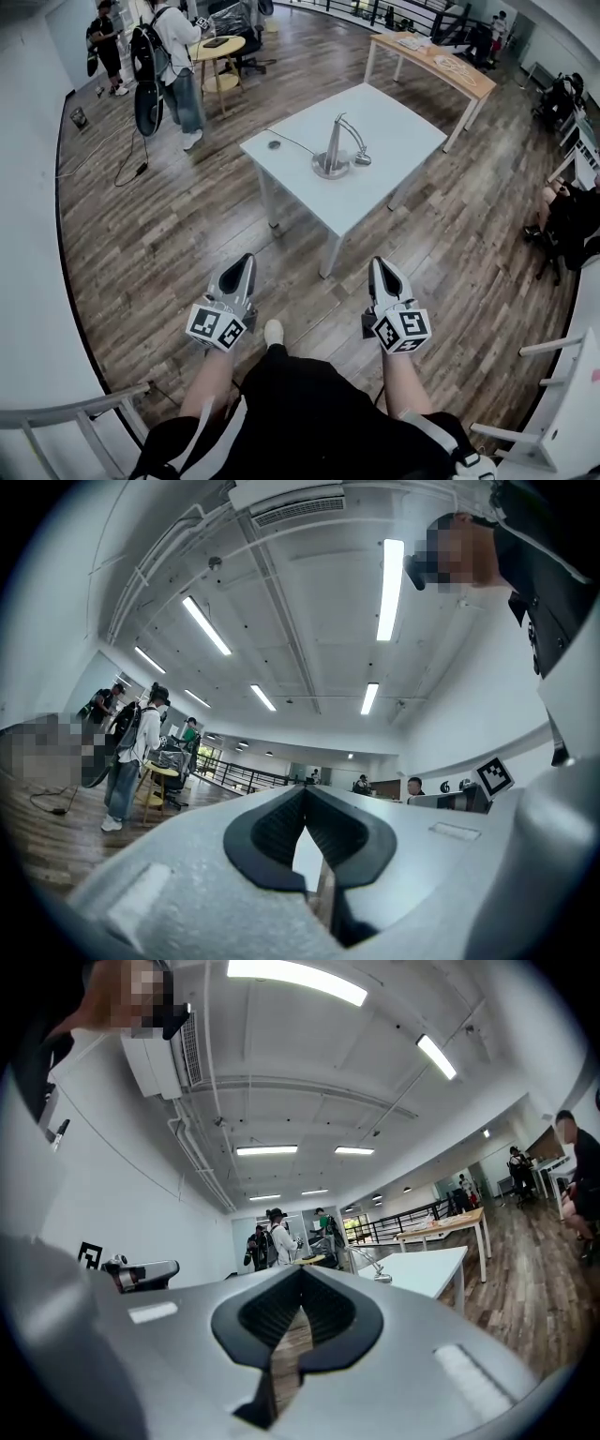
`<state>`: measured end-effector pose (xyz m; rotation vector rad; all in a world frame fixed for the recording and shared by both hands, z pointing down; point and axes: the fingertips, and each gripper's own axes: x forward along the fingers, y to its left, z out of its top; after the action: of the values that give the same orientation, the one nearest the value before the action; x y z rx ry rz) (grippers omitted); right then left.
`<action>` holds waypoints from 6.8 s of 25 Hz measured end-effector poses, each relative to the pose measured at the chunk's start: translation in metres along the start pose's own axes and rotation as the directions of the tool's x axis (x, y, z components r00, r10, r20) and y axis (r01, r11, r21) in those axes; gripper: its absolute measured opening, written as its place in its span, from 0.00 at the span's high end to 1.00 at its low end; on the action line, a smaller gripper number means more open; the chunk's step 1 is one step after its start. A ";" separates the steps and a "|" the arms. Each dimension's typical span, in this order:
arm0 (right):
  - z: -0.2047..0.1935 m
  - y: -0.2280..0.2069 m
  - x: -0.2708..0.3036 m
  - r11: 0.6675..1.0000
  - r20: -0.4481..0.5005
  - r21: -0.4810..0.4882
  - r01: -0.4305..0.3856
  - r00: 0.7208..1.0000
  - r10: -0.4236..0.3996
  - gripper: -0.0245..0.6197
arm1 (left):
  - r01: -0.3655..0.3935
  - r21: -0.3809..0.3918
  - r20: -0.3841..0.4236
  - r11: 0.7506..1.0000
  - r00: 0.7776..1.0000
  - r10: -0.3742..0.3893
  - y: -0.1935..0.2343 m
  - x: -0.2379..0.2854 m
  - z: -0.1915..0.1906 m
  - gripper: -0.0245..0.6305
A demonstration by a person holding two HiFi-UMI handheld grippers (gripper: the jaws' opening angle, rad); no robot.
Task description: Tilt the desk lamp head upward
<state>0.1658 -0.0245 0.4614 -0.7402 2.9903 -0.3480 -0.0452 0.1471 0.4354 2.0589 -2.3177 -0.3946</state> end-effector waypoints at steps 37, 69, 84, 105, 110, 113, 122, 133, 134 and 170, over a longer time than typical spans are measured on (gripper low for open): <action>-0.005 -0.038 0.179 0.979 -0.001 0.092 0.180 0.984 -0.181 0.95 | 0.167 -0.074 -0.102 0.983 0.979 -0.174 0.140 0.160 -0.039 0.96; 0.010 -0.161 0.330 0.993 0.005 0.120 0.007 1.000 -0.008 0.95 | 0.120 -0.057 -0.136 0.991 0.983 -0.127 0.161 0.353 -0.090 0.96; 0.011 -0.179 0.318 0.961 0.035 0.124 0.248 0.967 -0.254 0.95 | 0.360 -0.081 -0.227 0.929 0.901 -0.369 0.168 0.419 -0.118 0.96; -0.025 -0.187 0.297 0.838 -0.032 0.178 0.516 0.854 -0.520 0.95 | 0.751 -0.117 -0.602 0.650 0.467 -0.648 0.135 0.438 -0.277 0.74; -0.033 -0.184 0.296 0.805 -0.036 0.199 0.559 0.825 -0.564 0.95 | 0.809 -0.102 -0.637 0.578 0.393 -0.663 0.137 0.439 -0.300 0.70; -0.041 -0.184 0.297 0.787 -0.046 0.246 0.566 0.818 -0.574 0.95 | 0.833 -0.107 -0.661 0.543 0.348 -0.664 0.136 0.437 -0.313 0.68; -0.052 -0.178 0.310 0.773 -0.070 0.289 0.566 0.817 -0.572 0.95 | 0.865 -0.129 -0.701 0.485 0.266 -0.661 0.136 0.432 -0.334 0.68; -0.051 -0.174 0.322 0.738 -0.042 0.488 0.465 0.857 -0.513 0.84 | 0.894 -0.129 -0.733 0.430 0.206 -0.649 0.135 0.423 -0.344 0.68; -0.052 -0.174 0.324 0.722 -0.037 0.536 0.437 0.867 -0.498 0.81 | 0.894 -0.129 -0.734 0.428 0.205 -0.648 0.135 0.423 -0.345 0.68; -0.102 -0.224 0.350 0.027 0.051 0.999 -0.043 0.837 -0.545 0.69 | 0.894 -0.123 -0.741 0.430 0.206 -0.640 0.134 0.422 -0.347 0.69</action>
<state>-0.0512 -0.3585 0.6164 -0.9025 1.3744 -1.7413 -0.1699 -0.3143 0.7329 2.7149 -0.7263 0.8036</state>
